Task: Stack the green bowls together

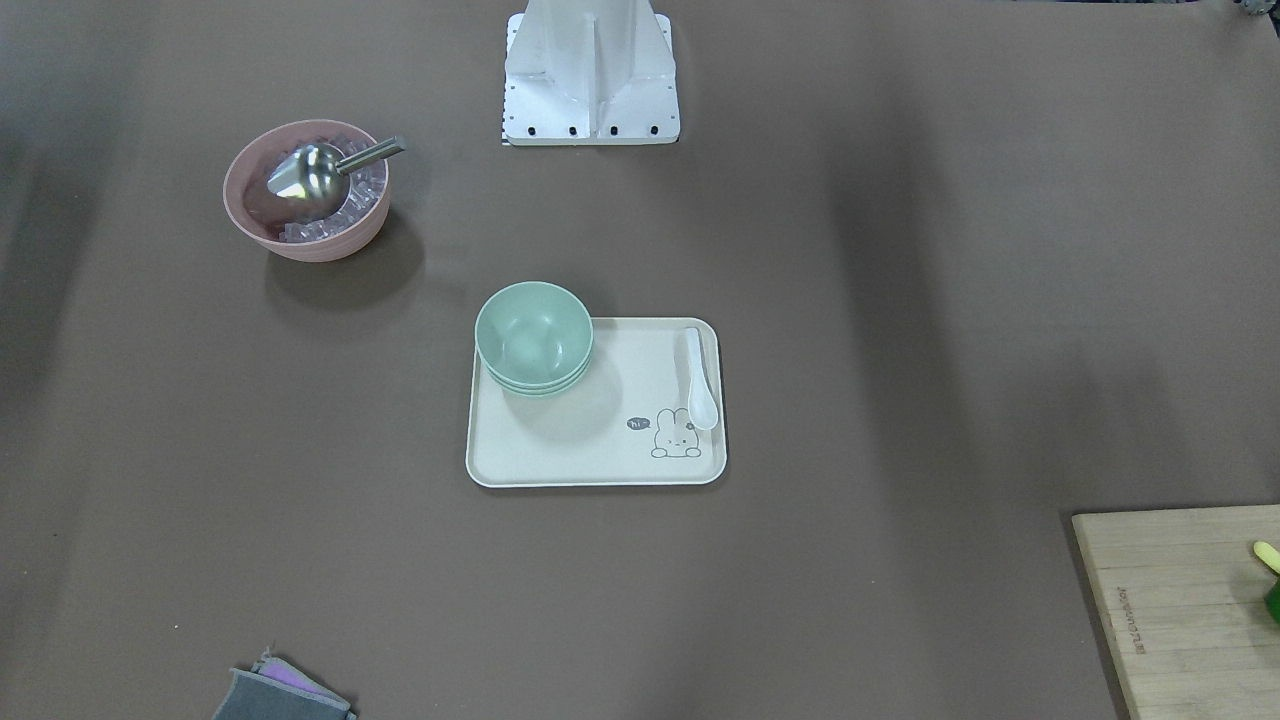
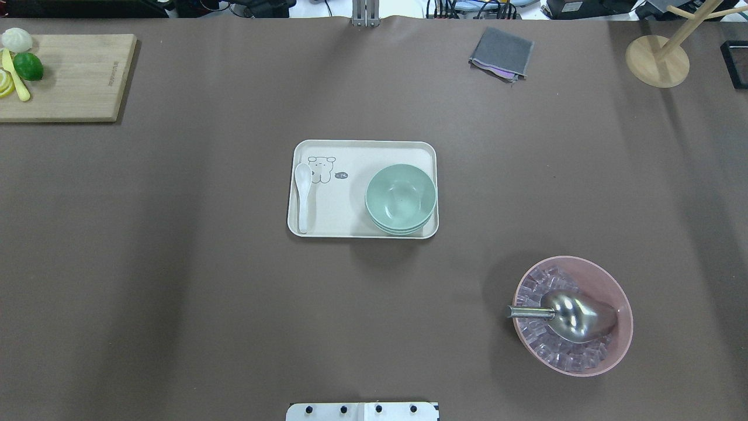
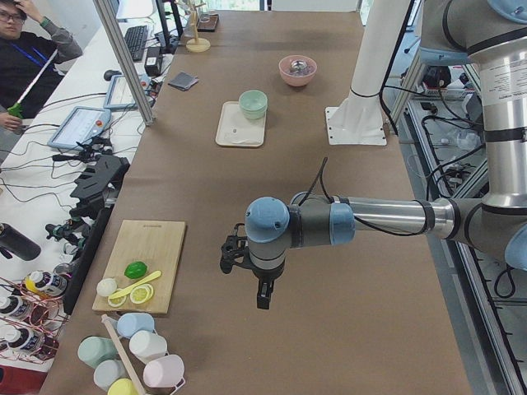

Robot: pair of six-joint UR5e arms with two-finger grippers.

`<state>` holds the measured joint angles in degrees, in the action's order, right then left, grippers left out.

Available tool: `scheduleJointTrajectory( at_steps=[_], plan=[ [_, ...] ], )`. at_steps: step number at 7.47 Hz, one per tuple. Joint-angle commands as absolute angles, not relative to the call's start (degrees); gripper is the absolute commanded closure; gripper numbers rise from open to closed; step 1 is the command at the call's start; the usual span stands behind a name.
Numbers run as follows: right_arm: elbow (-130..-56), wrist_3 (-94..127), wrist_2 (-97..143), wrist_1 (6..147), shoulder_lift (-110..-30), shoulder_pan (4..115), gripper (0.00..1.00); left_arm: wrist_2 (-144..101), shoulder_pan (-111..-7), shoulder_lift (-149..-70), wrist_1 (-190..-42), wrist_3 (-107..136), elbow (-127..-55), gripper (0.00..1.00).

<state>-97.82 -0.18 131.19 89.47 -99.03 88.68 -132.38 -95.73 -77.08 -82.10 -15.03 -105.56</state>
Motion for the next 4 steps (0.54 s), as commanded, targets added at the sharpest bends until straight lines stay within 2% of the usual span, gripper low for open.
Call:
scheduleJointTrajectory(
  at_steps=[1,4],
  plan=[
    [-97.91,-0.18,131.22,89.47,-99.14,88.68,0.0,-132.36,-95.71,-77.08,-82.09,-15.03,-105.56,0.02],
    [-97.91,-0.18,131.48,89.47,-99.14,88.68,0.0,-132.19,-95.8,-77.08,-82.09,-15.03,-105.56,0.02]
  ],
)
